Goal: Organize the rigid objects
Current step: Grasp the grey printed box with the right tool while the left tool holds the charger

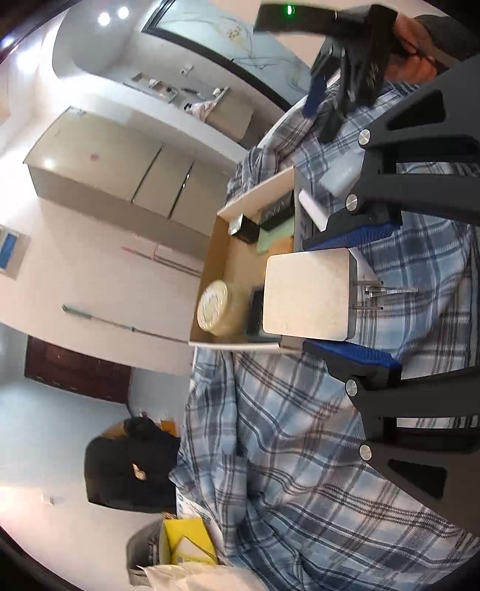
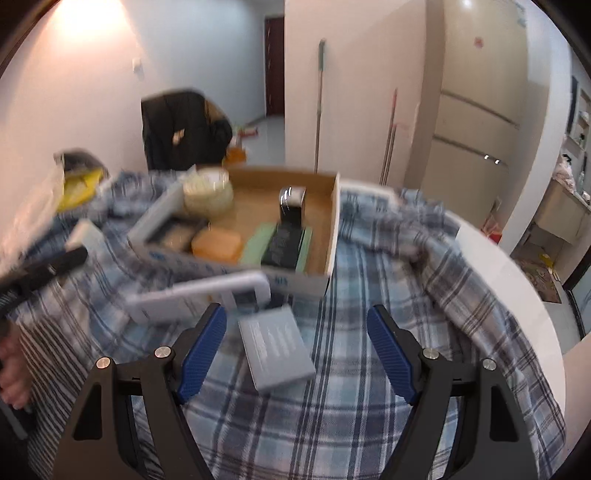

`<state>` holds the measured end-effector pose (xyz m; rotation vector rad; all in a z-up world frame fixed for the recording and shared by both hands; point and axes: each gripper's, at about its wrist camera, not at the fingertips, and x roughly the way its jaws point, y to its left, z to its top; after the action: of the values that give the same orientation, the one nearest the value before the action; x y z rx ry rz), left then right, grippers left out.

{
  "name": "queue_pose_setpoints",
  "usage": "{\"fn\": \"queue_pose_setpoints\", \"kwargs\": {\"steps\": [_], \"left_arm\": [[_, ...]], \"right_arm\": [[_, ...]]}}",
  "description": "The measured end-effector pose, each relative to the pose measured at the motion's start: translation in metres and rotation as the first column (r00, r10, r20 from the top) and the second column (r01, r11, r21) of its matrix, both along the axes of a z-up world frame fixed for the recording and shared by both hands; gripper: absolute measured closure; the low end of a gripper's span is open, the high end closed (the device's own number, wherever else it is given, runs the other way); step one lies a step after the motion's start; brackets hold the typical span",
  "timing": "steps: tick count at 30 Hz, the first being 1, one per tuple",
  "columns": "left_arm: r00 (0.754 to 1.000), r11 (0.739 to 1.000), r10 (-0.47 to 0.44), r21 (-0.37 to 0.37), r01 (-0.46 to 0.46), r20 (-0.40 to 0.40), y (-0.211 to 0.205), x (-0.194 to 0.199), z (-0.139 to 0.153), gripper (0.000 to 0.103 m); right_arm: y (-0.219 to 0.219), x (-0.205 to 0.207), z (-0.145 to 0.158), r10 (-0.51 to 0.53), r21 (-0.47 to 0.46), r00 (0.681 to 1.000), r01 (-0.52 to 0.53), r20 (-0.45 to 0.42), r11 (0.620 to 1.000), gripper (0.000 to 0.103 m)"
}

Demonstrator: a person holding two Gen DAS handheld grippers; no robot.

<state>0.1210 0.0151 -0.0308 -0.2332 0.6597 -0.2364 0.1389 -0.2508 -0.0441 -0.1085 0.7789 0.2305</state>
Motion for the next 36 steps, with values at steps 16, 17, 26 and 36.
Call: {"fn": "queue_pose_setpoints", "kwargs": {"steps": [16,17,26,36], "left_arm": [[1.0,0.996,-0.018,0.087,0.017,0.008,-0.016,-0.002,-0.003,0.054],[1.0,0.996,-0.021,0.087,0.021,0.007,-0.016,-0.003,-0.003,0.054],[1.0,0.996,-0.023,0.088,0.023,-0.005,-0.017,-0.001,-0.005,0.054],[1.0,0.996,-0.027,0.088,0.026,0.006,-0.017,-0.002,-0.004,0.054]], "right_arm": [[0.008,0.019,-0.042,0.114,0.006,0.979,-0.114,-0.171,0.993,0.05],[0.008,0.02,-0.044,0.118,0.009,0.977,-0.119,-0.177,0.993,0.05],[0.009,0.025,-0.053,0.113,0.003,0.97,-0.115,-0.214,0.993,0.05],[0.009,0.023,-0.05,0.073,-0.035,0.982,-0.08,-0.172,0.996,0.057]]}}
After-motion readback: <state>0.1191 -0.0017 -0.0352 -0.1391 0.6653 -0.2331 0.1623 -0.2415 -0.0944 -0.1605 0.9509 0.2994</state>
